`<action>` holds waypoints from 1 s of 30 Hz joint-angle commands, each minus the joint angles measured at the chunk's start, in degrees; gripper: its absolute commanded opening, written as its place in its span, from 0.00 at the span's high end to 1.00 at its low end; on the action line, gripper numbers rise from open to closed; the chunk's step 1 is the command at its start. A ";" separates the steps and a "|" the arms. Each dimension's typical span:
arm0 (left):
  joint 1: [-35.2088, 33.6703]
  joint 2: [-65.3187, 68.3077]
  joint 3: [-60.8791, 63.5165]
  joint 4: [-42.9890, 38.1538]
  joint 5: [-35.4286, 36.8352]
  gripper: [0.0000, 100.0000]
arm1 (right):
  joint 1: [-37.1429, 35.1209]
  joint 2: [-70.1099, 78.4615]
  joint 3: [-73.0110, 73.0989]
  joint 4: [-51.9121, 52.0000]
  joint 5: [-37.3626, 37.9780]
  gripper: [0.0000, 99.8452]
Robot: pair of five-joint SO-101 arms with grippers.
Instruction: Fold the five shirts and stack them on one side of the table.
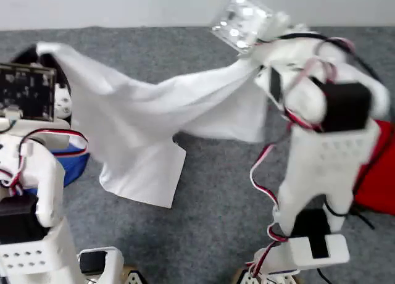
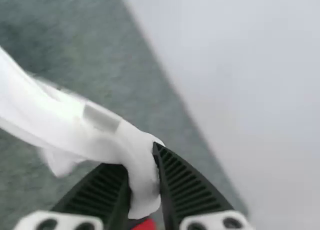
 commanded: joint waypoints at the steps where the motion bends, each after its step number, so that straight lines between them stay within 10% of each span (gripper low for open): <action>1: 1.67 -0.53 -6.99 -5.10 -8.18 0.99 | 2.33 -3.03 -9.23 -0.31 1.41 0.99; 30: -0.18 -1.14 -29.93 5.36 -19.52 0.99 | 15.52 -14.37 -19.16 2.42 3.78 0.99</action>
